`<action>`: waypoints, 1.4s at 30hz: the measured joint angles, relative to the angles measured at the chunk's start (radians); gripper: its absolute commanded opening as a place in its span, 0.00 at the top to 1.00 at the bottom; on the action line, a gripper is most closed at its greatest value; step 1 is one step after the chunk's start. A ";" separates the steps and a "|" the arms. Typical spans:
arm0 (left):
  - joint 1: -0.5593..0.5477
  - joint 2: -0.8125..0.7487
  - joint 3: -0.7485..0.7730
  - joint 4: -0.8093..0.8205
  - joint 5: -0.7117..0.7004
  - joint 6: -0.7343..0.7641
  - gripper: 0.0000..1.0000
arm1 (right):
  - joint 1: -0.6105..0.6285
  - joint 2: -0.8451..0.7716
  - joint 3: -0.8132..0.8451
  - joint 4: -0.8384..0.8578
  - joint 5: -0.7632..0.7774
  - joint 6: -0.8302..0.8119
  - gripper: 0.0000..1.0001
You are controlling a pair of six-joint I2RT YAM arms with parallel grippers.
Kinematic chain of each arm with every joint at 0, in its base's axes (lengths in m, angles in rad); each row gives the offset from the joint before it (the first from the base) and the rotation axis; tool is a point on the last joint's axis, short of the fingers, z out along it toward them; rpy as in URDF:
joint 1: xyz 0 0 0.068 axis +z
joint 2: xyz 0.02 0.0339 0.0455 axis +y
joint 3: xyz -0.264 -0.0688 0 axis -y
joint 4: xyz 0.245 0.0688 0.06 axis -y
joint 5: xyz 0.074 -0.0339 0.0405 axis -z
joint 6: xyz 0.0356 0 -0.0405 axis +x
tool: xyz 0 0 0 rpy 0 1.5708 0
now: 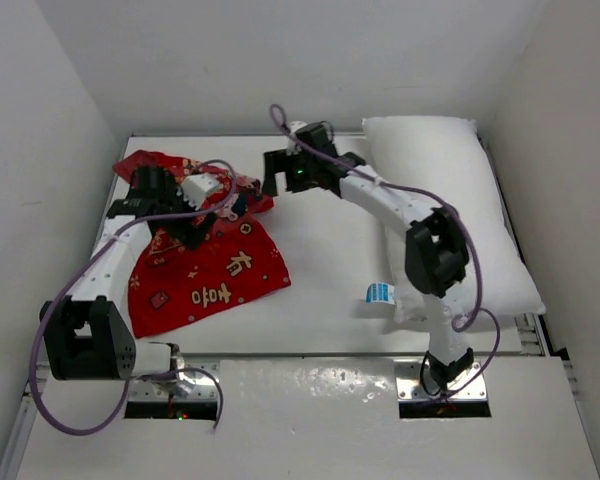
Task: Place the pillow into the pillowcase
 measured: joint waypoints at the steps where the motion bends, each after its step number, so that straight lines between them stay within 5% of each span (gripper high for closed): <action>1: -0.042 -0.001 0.036 -0.012 0.002 0.003 0.03 | -0.029 -0.043 -0.038 -0.010 0.018 -0.001 0.01; 2: -0.093 0.007 0.080 -0.022 0.003 0.008 0.12 | -0.066 -0.094 -0.086 -0.015 0.036 -0.001 0.06; 3: -0.150 0.020 0.132 -0.027 0.003 0.017 0.35 | -0.107 -0.147 -0.132 -0.029 0.057 0.000 0.24; 4: -0.215 0.038 0.179 -0.037 0.002 0.027 0.49 | -0.148 -0.202 -0.177 -0.037 0.082 -0.004 0.70; 5: -0.289 0.058 0.225 -0.043 -0.005 0.045 0.73 | -0.190 -0.257 -0.226 -0.037 0.108 -0.003 0.82; 6: -0.358 0.077 0.251 -0.044 -0.005 0.053 0.79 | -0.233 -0.312 -0.274 -0.045 0.140 0.004 0.85; 8: -0.517 0.114 0.260 -0.056 -0.026 0.094 0.74 | -0.304 -0.416 -0.360 -0.069 0.205 0.018 0.55; 9: -0.596 0.133 0.244 -0.067 -0.040 0.113 0.53 | -0.329 -0.463 -0.401 -0.081 0.232 0.022 0.45; 11: -0.731 0.163 0.182 -0.083 -0.067 0.135 0.33 | -0.356 -0.530 -0.460 -0.102 0.266 0.023 0.31; 15: -0.866 0.208 0.083 -0.129 -0.114 0.133 0.30 | -0.405 -0.636 -0.594 -0.132 0.297 0.025 0.29; 22: -0.870 0.283 0.078 -0.038 -0.213 0.074 0.37 | -0.441 -0.726 -0.745 -0.156 0.307 0.029 0.29; 30: -0.857 0.358 0.063 0.022 -0.148 -0.020 0.37 | -0.447 -0.762 -0.774 -0.162 0.314 0.030 0.26; 33: -0.857 0.357 0.043 0.045 -0.137 -0.043 0.45 | -0.454 -0.772 -0.774 -0.162 0.317 0.030 0.25; 40: -0.855 0.358 0.030 0.096 -0.167 -0.071 1.00 | -0.458 -0.771 -0.772 -0.170 0.393 0.018 0.01; 42: -0.849 0.358 0.030 0.109 -0.175 -0.073 1.00 | -0.457 -0.757 -0.757 -0.193 0.440 0.003 0.01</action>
